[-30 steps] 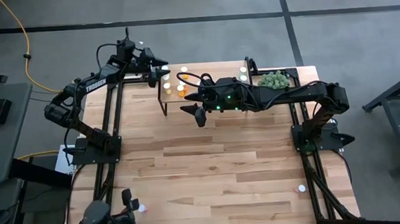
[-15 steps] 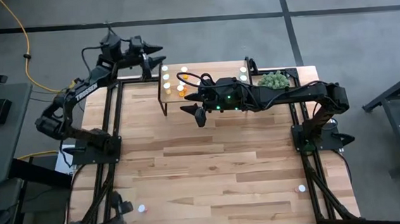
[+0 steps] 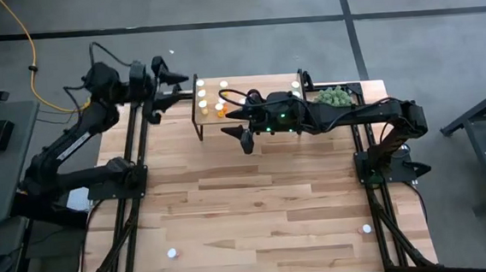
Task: Pick and place medicine bottles onto shelf by color
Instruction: Put the left pink pill bottle aligned with the other pink bottle on the shelf
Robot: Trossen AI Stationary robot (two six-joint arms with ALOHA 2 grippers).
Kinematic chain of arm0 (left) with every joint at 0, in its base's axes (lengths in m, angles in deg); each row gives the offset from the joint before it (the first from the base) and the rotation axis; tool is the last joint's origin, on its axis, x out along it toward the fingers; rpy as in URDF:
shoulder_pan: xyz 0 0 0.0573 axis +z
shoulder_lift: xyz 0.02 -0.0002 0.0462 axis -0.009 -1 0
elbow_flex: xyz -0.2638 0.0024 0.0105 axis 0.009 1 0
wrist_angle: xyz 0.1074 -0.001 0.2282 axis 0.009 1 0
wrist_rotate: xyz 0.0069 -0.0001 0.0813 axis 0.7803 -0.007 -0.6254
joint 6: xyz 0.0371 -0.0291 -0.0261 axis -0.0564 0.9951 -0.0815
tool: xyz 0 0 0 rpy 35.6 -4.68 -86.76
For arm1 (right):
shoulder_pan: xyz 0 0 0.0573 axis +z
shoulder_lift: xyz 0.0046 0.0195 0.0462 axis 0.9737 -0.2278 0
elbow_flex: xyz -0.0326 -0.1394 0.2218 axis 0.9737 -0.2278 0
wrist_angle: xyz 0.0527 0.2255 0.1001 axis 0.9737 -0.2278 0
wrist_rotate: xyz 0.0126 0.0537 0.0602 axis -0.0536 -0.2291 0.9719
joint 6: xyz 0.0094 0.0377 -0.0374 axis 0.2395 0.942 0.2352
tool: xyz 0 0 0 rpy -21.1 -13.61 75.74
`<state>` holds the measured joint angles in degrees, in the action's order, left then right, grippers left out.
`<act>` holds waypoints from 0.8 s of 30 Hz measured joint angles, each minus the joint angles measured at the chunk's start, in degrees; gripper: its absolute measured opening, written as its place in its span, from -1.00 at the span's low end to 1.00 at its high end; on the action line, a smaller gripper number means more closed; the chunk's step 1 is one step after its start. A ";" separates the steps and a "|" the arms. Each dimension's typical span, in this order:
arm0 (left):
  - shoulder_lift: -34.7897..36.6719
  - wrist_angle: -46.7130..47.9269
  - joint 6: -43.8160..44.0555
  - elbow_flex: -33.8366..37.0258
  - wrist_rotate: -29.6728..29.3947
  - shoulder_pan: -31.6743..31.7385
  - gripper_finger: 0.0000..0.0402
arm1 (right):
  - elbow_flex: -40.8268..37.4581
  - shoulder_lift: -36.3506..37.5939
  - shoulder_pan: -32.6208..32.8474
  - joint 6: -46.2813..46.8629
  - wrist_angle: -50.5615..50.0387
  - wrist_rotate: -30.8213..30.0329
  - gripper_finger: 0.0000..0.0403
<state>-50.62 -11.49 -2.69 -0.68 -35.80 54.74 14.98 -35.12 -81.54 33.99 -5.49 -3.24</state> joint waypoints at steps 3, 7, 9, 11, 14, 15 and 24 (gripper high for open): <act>3.91 4.08 -1.36 1.10 -6.15 -5.09 0.20 | 0.00 1.77 0.00 -1.91 -1.75 0.21 0.17; 9.31 4.05 -0.23 6.27 -15.58 -11.29 0.20 | 0.00 4.00 0.00 -3.86 -4.45 0.30 0.17; 11.63 3.19 0.97 8.92 -19.43 -14.33 0.20 | 0.00 4.77 0.00 -4.12 -6.64 0.69 0.17; 13.70 1.81 2.23 11.42 -22.93 -17.43 0.20 | 0.00 5.38 0.00 -4.13 -9.66 1.70 0.17; 15.38 -0.52 2.90 13.70 -28.82 -21.82 0.20 | -0.01 6.30 0.00 -4.64 -14.29 3.12 0.17; 15.62 -0.79 2.86 14.10 -30.49 -23.01 0.20 | -0.07 6.62 0.00 -4.78 -15.43 3.75 0.17; 14.08 -1.19 -1.03 14.29 -40.53 -32.01 0.20 | -0.11 10.57 0.52 -5.21 -25.06 7.13 0.17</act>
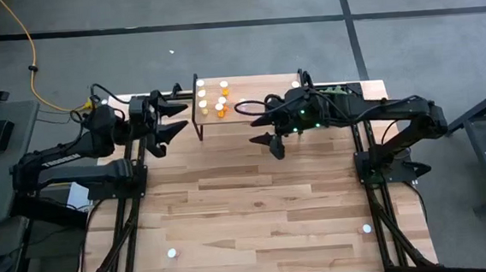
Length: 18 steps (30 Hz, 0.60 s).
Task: Pick and place medicine bottles onto shelf by color
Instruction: Put the left pink pill bottle aligned with the other pink bottle on the shelf
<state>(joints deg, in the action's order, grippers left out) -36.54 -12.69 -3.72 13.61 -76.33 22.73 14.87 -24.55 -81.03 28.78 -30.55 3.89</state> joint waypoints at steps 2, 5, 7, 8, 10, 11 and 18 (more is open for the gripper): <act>-0.71 0.01 -0.04 0.00 -1.46 -2.05 0.20 | -0.02 0.98 0.59 -0.36 -2.15 -0.34 0.17; -1.91 -0.03 -1.82 0.00 -3.71 -5.50 0.20 | -0.02 2.31 1.86 -0.42 -5.30 -1.54 0.17; -2.89 0.00 -3.11 0.00 -6.04 -8.12 0.20 | -0.02 2.88 2.83 -0.41 -7.04 -2.97 0.17; -3.45 -0.02 -3.64 0.00 -7.35 -9.38 0.20 | -0.02 3.18 3.35 -0.24 -8.02 -3.66 0.17; -4.22 0.07 -4.73 0.00 -9.64 -11.74 0.20 | -0.02 3.50 4.25 -0.13 -10.18 -4.43 0.17; -4.63 -0.06 -5.24 0.00 -10.67 -12.85 0.20 | -0.02 3.63 4.69 0.11 -11.31 -4.54 0.17; -7.37 -0.38 -8.47 0.00 -16.77 -18.60 0.20 | -0.09 4.75 6.58 2.08 -21.21 -5.26 0.17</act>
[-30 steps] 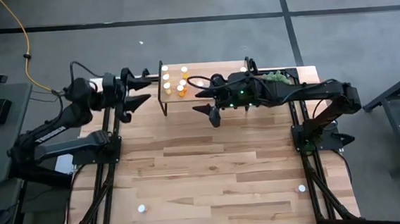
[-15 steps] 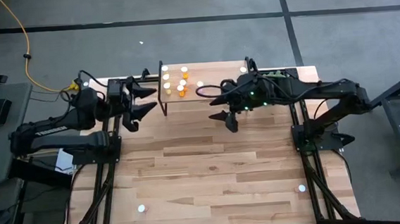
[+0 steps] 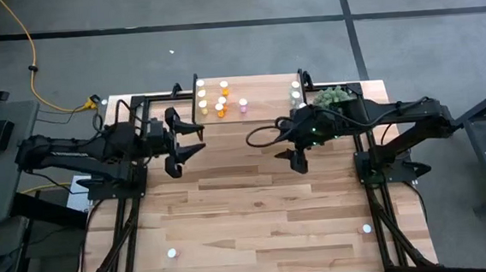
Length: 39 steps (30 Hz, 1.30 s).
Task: Pick and place medicine bottles onto shelf by color
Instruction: Put the left pink pill bottle aligned with the other pink bottle on the shelf
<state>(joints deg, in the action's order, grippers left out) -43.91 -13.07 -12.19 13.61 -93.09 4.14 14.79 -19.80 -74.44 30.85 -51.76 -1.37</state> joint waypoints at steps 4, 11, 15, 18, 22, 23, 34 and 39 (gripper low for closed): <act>-0.98 -0.38 -0.12 -0.02 -2.47 -1.78 0.20 | -6.13 5.22 1.03 3.23 0.93 -1.87 0.17; -1.68 -0.43 -0.73 -0.02 -6.98 -3.00 0.20 | -29.44 23.91 3.20 18.59 17.75 -4.49 0.17; -3.28 -3.12 -3.16 -0.02 -8.23 -2.98 0.20 | -38.83 32.12 4.52 23.02 30.52 -7.26 0.17; -5.52 -7.83 -4.21 -0.07 -8.21 -2.98 0.20 | -43.34 35.97 5.10 23.25 37.43 -9.53 0.17; -8.81 -10.10 -4.17 -0.63 -8.20 -2.98 0.20 | -46.20 38.39 5.16 23.17 41.06 -10.79 0.17; -9.65 -9.39 -4.16 -1.25 -8.18 -2.98 0.20 | -46.48 38.57 5.16 23.13 41.24 -10.85 0.17; -20.47 4.88 -5.10 -13.53 -0.90 -2.99 0.20 | -46.64 38.73 5.16 18.97 41.22 -10.80 0.17; -24.98 21.59 -0.03 -20.94 4.96 -5.39 0.20 | -46.62 38.73 5.16 18.44 41.02 -10.73 0.17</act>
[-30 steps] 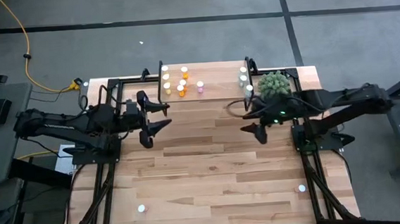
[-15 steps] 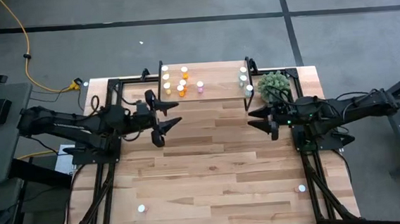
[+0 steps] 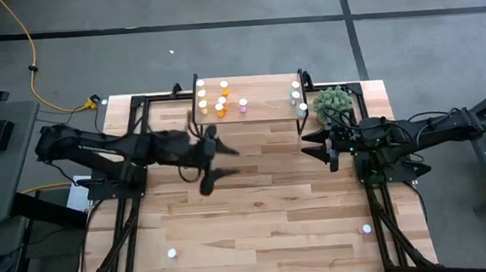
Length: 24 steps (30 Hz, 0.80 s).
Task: Pick and place medicine bottles onto shelf by color
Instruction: Put the left pink pill bottle aligned with the other pink bottle on the shelf
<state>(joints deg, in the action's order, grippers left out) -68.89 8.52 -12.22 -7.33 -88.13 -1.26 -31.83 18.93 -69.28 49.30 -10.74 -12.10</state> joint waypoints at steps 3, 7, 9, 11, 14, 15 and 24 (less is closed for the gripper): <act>-2.36 11.27 2.51 -3.25 2.69 -3.18 0.20 | -0.01 -0.02 0.00 0.11 -1.18 0.07 0.17; -4.88 25.28 11.97 -4.85 8.45 -8.70 0.20 | 0.00 0.00 0.00 0.07 -3.33 0.22 0.17; -5.96 30.93 18.88 -4.91 11.68 -12.22 0.20 | 0.00 -0.02 0.00 0.07 -4.61 0.30 0.17; -6.92 36.65 26.14 -4.92 12.94 -16.78 0.20 | -0.01 -0.02 0.00 0.07 -5.81 0.31 0.17; -8.57 39.91 33.53 -4.92 12.40 -24.87 0.20 | -0.02 -0.02 0.00 0.07 -7.33 0.28 0.17; -9.01 39.81 34.95 -4.92 11.62 -27.77 0.20 | -0.02 -0.02 0.00 0.07 -7.58 0.28 0.17; -13.83 39.10 53.27 -4.98 -5.55 -47.11 0.20 | -0.02 -0.02 -0.02 0.07 -8.10 0.28 0.17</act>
<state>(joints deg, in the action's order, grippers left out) -82.72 47.62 41.06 -12.31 -93.68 -48.36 -31.86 18.90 -69.30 49.36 -18.84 -11.83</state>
